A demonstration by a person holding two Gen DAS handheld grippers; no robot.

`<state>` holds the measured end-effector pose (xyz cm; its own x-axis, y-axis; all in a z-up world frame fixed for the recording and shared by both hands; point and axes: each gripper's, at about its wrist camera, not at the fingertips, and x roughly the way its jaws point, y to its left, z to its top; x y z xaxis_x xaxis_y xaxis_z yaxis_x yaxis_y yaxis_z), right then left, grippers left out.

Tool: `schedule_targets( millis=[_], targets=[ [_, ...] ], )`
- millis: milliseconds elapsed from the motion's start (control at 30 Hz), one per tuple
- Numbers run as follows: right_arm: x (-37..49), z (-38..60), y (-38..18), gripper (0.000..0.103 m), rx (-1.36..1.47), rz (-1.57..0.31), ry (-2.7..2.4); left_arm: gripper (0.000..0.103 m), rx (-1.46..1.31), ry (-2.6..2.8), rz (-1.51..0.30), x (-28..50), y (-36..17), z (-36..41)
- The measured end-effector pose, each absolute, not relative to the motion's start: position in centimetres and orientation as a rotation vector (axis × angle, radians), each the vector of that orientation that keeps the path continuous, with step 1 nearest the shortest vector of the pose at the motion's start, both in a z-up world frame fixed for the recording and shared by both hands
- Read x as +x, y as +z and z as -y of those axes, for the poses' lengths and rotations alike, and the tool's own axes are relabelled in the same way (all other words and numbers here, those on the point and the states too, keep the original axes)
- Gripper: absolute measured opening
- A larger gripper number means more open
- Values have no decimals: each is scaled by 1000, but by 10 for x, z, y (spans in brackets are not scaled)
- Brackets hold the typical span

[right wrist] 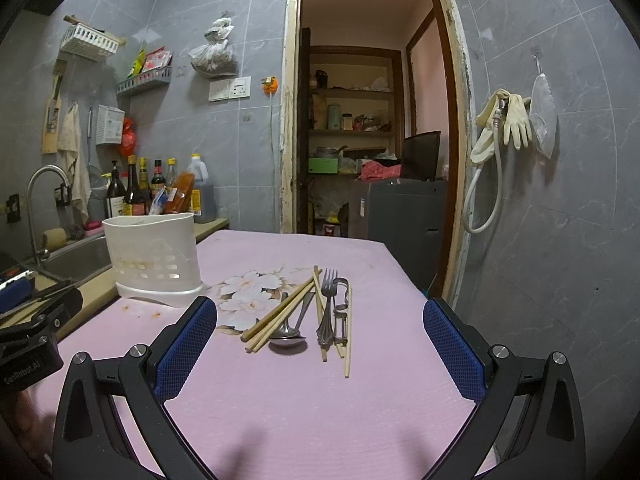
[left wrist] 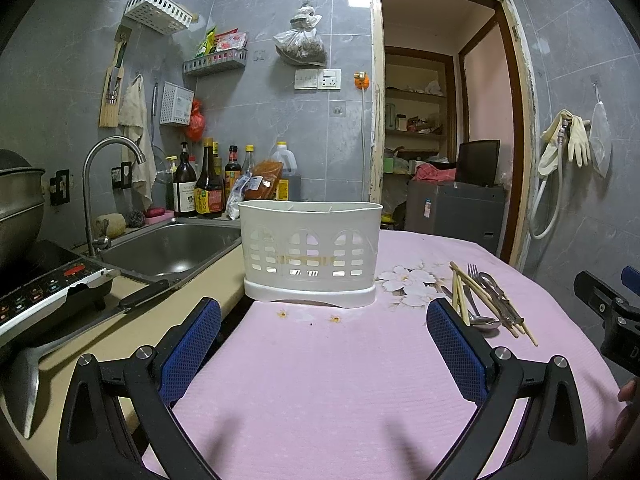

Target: Organize utensils

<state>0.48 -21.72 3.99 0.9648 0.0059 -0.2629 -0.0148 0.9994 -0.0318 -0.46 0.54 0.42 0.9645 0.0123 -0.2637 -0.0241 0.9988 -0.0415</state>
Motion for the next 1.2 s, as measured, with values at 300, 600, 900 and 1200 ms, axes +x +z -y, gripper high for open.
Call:
schedule_targets(
  millis=[300,600,900,1200],
  targets=[
    [4,217,40,103,-34,-265,9,101,-46,18,-267,-5,4,-5],
    [4,217,39,103,-31,-269,8,101,-49,19,-274,-3,4,-5],
    [4,218,39,103,-31,-268,6,101,-54,20,-276,-2,2,-7],
    [3,220,38,103,-31,-269,2,101,-61,25,-280,0,-1,-9]
  ],
)
